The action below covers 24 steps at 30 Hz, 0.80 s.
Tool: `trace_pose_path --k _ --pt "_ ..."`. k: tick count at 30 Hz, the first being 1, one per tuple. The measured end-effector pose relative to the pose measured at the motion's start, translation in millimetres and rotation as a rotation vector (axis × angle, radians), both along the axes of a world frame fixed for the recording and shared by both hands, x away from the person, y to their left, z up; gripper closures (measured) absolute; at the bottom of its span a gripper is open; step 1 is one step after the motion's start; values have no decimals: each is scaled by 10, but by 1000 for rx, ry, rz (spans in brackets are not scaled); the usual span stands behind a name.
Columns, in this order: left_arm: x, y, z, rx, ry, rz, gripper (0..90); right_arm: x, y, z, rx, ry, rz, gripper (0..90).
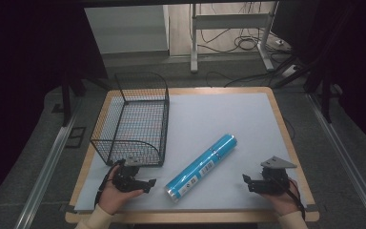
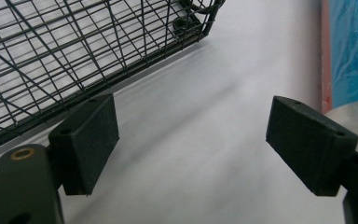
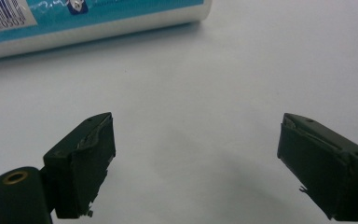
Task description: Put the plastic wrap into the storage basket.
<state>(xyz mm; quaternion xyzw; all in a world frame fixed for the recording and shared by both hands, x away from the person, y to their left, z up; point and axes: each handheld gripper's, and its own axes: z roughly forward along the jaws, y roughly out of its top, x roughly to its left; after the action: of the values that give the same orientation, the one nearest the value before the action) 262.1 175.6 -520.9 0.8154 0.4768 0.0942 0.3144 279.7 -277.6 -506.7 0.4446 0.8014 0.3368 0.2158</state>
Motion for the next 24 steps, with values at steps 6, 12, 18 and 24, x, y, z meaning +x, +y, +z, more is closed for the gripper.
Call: trace_pose_path --k 6,12,18,24 --pt "-21 -13 13 -1 2 30 166 -3 -62 -28 4 13 7 119" --pt "-57 -27 102 13 -11 39 168 -32 -113 -39 -18 7 4 120" --pt "-117 -68 207 -7 -12 13 157 -29 -123 -36 -11 1 -6 119" --pt "-120 -103 312 -37 3 7 158 -13 -105 -12 -12 -12 -6 123"
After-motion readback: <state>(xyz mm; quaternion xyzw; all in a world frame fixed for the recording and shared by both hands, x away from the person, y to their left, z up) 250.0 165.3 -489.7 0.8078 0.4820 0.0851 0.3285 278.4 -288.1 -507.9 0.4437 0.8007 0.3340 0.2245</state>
